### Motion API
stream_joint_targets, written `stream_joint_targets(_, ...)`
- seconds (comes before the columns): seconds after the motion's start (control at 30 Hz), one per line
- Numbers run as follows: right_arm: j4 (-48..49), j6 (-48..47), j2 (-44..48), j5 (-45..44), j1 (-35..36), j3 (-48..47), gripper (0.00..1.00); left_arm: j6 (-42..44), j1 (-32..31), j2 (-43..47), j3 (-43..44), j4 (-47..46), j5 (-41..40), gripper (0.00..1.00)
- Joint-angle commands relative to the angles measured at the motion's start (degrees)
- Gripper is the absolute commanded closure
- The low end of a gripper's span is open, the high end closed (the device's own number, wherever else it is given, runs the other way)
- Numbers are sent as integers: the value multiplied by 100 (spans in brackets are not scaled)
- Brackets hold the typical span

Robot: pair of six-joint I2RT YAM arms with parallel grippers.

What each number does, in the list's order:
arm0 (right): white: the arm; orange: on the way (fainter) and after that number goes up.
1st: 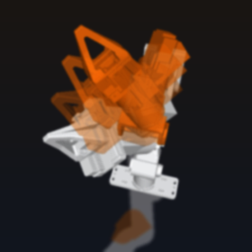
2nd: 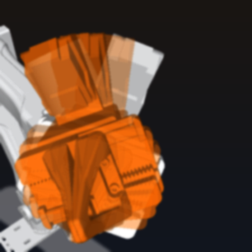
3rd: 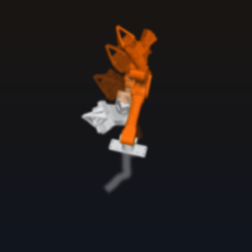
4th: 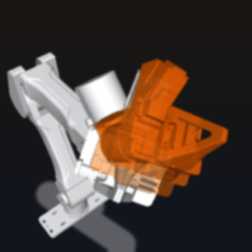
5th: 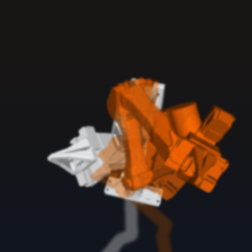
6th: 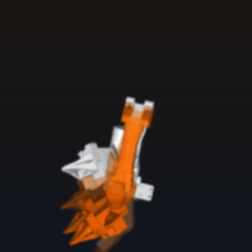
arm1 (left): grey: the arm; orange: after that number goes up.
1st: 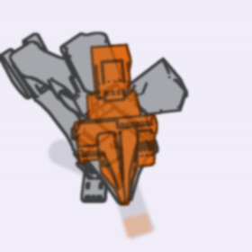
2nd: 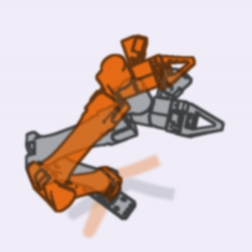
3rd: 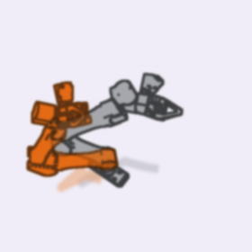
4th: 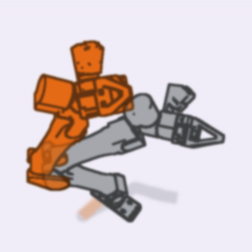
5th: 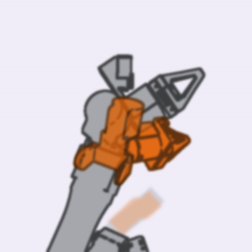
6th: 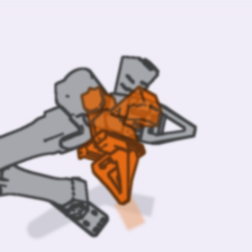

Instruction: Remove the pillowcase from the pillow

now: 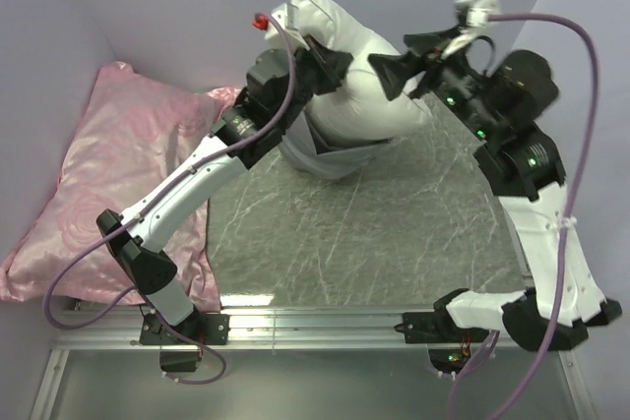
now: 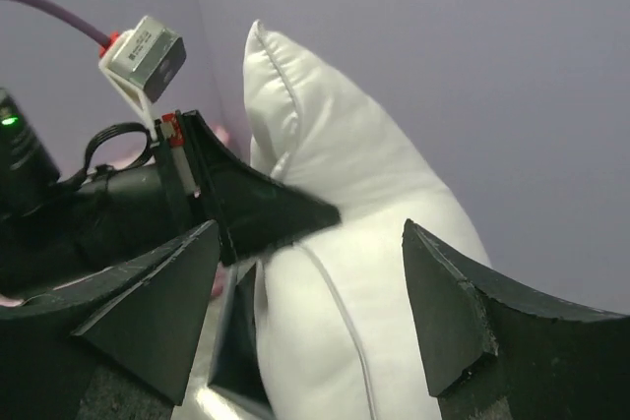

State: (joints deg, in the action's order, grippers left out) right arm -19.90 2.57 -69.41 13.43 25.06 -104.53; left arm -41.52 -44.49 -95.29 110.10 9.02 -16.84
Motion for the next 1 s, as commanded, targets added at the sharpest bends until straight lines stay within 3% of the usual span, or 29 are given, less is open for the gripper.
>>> stream_joint_targets(0.0,-1136,-792,-476,-631,341,-559,19,-93,-148,89,-463,49,242,99)
stream_joint_targets(0.13,-1639,-1143,-627,-1017,639,-219,18,-129,-183,186,-578,30,269,99)
stream_joint_targets(0.33,-1183,-1083,313,-1273,746,1283,15,-111,-183,54,-139,136,400,99)
stream_joint_targets(0.7,-1700,-1162,24,-1669,904,1119,14,-129,-385,-104,266,110,515,100)
stream_joint_targets(0.97,-1447,-916,-302,-1791,1045,1330,16,-111,-534,-8,424,13,524,99)
